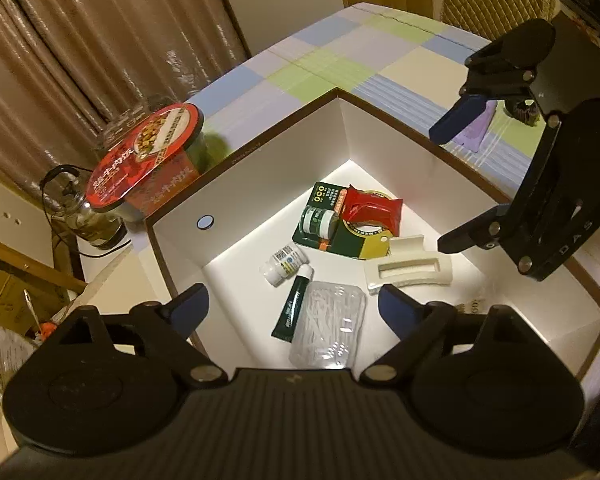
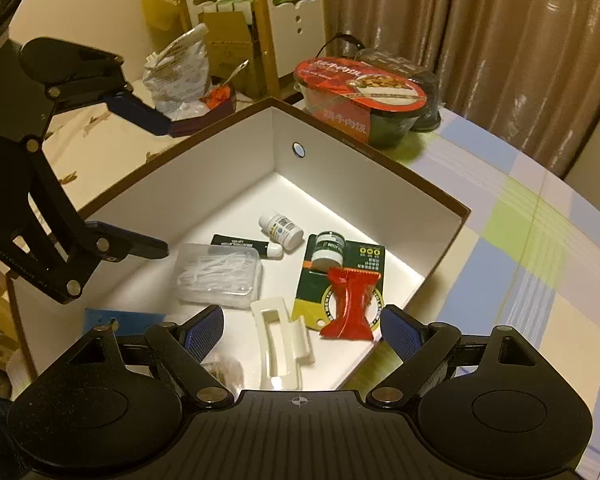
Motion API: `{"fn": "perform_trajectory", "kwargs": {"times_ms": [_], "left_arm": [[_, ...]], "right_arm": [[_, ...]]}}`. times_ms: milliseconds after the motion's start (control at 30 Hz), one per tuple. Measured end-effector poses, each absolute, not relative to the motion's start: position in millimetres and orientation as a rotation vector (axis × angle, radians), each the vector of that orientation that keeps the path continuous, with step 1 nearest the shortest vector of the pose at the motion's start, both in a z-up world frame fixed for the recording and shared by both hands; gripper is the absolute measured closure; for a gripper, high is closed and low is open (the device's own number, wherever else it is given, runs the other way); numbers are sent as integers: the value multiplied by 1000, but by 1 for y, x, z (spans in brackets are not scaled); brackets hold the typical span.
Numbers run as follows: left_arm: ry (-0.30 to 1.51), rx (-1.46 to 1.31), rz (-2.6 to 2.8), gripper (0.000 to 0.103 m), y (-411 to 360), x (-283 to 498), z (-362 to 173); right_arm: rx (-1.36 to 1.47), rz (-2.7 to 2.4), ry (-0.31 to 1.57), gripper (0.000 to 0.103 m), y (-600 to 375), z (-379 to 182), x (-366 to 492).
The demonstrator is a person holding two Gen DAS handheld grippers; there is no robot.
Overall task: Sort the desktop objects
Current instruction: 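Withdraw both tools from the box toward the purple tube and scrunchie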
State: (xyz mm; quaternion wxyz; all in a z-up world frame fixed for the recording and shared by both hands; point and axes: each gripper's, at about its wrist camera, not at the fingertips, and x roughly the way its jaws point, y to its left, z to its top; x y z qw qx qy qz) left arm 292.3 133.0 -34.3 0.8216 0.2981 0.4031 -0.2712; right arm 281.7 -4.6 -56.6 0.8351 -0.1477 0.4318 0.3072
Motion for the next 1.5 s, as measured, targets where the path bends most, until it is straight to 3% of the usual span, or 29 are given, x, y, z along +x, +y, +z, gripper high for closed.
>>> {"fn": "perform_trajectory", "kwargs": {"times_ms": [700, 1500], "left_arm": [[786, 590, -466, 8, 140, 200, 4], [819, 506, -389, 5, 102, 117, 13]], "right_arm": [[-196, 623, 847, 15, -25, -19, 197], [-73, 684, 819, 15, -100, -3, 137]]}}
